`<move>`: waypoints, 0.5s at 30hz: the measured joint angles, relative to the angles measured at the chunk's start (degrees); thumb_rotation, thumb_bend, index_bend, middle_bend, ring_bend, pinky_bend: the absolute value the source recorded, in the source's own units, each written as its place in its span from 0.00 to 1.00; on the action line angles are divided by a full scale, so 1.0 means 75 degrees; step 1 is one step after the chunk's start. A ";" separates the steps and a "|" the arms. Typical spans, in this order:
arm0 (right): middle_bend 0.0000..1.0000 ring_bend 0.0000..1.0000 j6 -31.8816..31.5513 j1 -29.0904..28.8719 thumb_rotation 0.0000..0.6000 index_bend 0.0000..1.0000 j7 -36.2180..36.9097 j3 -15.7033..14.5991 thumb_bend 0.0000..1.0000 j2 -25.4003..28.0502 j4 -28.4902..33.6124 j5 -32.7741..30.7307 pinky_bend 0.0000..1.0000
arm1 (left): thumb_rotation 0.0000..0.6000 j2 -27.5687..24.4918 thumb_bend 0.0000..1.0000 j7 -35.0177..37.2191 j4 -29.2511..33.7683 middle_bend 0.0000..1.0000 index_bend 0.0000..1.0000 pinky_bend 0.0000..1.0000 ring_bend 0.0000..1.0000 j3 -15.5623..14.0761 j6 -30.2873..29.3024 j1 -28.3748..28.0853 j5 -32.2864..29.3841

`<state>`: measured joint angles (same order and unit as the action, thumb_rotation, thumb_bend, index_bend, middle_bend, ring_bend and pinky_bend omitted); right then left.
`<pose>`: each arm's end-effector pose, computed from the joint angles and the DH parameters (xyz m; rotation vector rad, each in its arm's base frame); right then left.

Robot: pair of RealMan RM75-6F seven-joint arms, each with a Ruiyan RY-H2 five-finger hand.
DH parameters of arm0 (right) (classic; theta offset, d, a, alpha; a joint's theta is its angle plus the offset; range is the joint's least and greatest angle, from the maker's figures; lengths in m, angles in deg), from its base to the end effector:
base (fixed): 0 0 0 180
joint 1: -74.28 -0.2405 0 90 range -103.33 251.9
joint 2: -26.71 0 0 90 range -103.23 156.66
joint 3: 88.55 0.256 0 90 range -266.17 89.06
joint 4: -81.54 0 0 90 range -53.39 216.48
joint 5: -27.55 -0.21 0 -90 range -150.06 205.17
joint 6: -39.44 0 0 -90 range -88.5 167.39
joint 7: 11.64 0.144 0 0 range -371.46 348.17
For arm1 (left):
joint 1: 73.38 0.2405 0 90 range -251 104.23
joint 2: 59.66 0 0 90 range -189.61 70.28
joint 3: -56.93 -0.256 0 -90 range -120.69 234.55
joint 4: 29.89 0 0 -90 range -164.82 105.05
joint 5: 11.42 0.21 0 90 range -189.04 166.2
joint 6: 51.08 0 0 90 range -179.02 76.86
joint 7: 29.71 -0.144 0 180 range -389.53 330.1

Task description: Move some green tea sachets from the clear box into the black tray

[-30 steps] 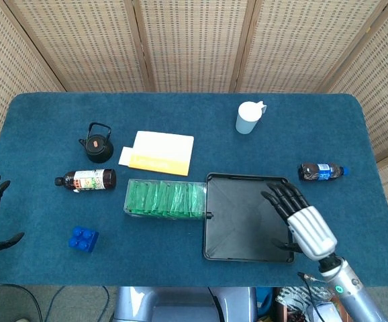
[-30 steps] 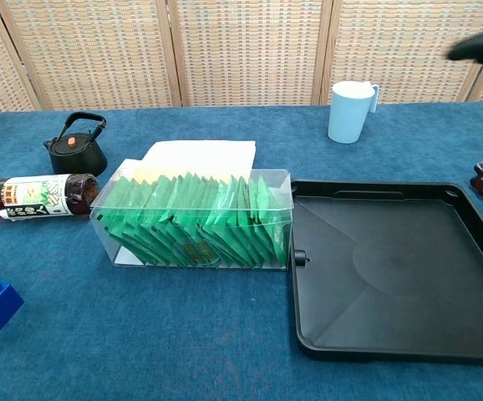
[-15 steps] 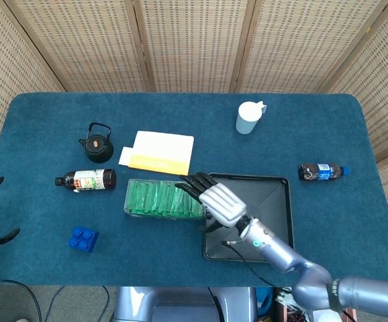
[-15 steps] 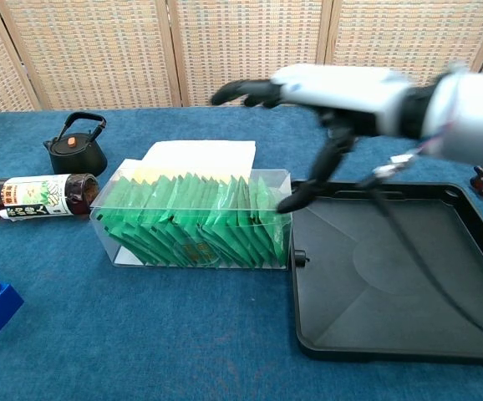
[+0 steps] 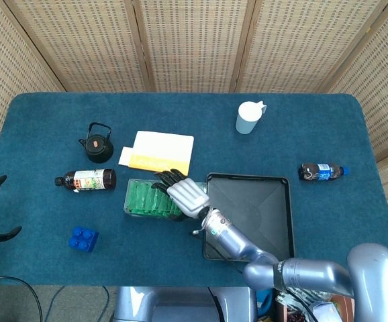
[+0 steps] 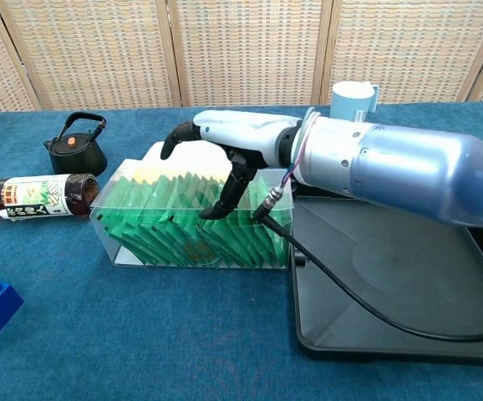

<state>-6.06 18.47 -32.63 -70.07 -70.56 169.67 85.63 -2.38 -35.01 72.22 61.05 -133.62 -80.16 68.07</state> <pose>-0.0103 -0.3366 -0.0633 2.1111 -1.0529 1.1578 -0.2938 0.1925 0.1830 -1.3498 -0.9191 -0.8384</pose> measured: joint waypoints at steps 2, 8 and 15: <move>0.14 0.00 -0.0060 -0.0061 1.00 0.22 -0.0012 -0.0026 0.41 -0.0028 -0.0069 -0.0079 0.04 | 1.00 -0.0003 0.05 0.0009 -0.0001 0.00 0.00 0.00 0.00 0.0002 0.0018 -0.0004 -0.0009; 0.13 0.00 -0.0183 -0.0116 1.00 0.22 -0.0076 -0.0166 0.41 -0.0056 -0.0123 -0.0255 0.04 | 1.00 -0.0039 0.05 0.0078 0.0012 0.00 0.00 0.00 0.00 0.0009 0.0022 0.0004 -0.0008; 0.13 0.00 -0.0360 -0.0146 1.00 0.22 -0.0202 -0.0381 0.42 -0.0101 -0.0154 -0.0239 0.04 | 1.00 -0.0060 0.06 0.0108 0.0034 0.00 0.00 0.00 0.00 -0.0006 0.0020 0.0015 0.0031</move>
<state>-8.76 17.37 -34.14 -72.93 -71.31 168.51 83.83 -2.83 -34.20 72.48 61.01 -133.47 -80.05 68.30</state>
